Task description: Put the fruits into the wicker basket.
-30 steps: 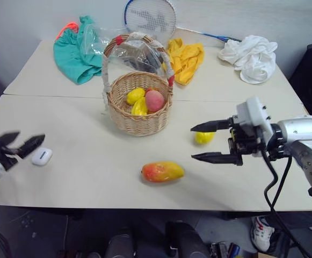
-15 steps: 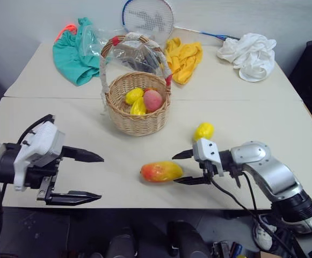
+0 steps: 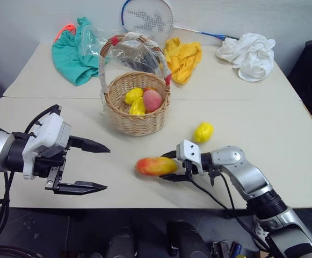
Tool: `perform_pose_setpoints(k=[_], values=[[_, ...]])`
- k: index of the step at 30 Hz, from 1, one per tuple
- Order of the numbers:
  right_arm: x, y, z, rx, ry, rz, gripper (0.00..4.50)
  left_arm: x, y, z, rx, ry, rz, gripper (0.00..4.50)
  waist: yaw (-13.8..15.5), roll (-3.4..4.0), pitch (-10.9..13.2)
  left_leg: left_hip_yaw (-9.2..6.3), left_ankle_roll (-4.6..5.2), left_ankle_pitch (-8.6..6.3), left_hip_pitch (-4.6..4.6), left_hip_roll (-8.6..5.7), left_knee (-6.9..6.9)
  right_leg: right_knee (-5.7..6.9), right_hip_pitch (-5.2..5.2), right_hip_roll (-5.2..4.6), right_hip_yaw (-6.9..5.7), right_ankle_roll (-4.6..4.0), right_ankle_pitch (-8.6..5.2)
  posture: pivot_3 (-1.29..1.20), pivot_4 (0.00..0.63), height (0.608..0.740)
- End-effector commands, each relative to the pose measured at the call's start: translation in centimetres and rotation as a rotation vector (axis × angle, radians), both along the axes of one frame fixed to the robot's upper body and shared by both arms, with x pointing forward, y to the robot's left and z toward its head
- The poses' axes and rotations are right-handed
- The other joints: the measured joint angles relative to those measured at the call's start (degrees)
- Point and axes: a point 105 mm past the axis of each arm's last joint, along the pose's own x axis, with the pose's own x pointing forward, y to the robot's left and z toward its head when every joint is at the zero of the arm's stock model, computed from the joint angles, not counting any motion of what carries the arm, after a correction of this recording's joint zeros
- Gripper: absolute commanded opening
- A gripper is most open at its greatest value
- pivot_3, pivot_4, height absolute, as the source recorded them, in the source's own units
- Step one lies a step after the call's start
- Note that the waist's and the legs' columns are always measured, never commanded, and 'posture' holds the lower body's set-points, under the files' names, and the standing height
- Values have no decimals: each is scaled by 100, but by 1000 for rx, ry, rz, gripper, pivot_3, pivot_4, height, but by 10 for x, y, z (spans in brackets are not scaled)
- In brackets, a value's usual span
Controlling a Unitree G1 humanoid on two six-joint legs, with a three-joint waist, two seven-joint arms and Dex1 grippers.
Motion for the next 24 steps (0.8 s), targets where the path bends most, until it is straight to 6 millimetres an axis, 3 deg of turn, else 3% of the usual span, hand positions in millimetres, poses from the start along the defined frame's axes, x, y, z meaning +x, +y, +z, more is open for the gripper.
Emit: perform_pose_setpoints(k=[1,3,5,8,11,14,19,22,24], values=[[-5,0,23,102,-3,35,2519,4,2,7,-19,-48,24,4500,4,0,0,0,0,0,0,0,0,0,0,0,0,0,0,0,150,740],[-9,0,39,186,13,50,2503,9,7,8,-46,-56,63,4500,13,0,0,1,0,0,0,0,-1,-1,0,0,1,0,0,0,150,740],[-5,7,69,329,31,28,2503,14,14,10,-84,-78,125,4500,5,0,0,0,0,-1,0,3,-1,-1,0,1,2,0,0,0,150,740],[14,21,113,451,18,-35,2503,19,20,24,-191,-114,205,4500,-94,-4,2,3,-7,1,2,12,1,12,-4,5,6,0,1,0,150,740],[39,39,139,464,2,-120,2503,21,19,40,-307,-138,250,4500,-109,-7,1,-1,-23,11,2,12,1,36,-17,4,7,-6,-3,0,150,740],[57,59,149,421,-53,-167,2503,22,17,49,-371,-152,277,4500,-123,-7,1,-6,-54,26,2,13,-3,37,-17,4,3,-10,-5,0,150,740],[93,84,147,346,-75,-312,2503,27,21,51,-400,-175,334,4500,-147,-9,0,3,-58,27,-9,12,-5,37,-31,3,9,-11,-6,0,150,740],[108,90,141,302,-116,-380,3495,27,20,48,-404,-175,342,4500,-149,-11,-1,9,-59,28,-32,11,-5,40,-58,3,15,-11,-6,0,150,740],[109,91,149,332,-122,-387,4180,26,19,46,-407,-172,344,4500,-153,-11,-2,9,-59,33,-73,11,4,67,-97,2,15,-10,-5,0,150,740]])
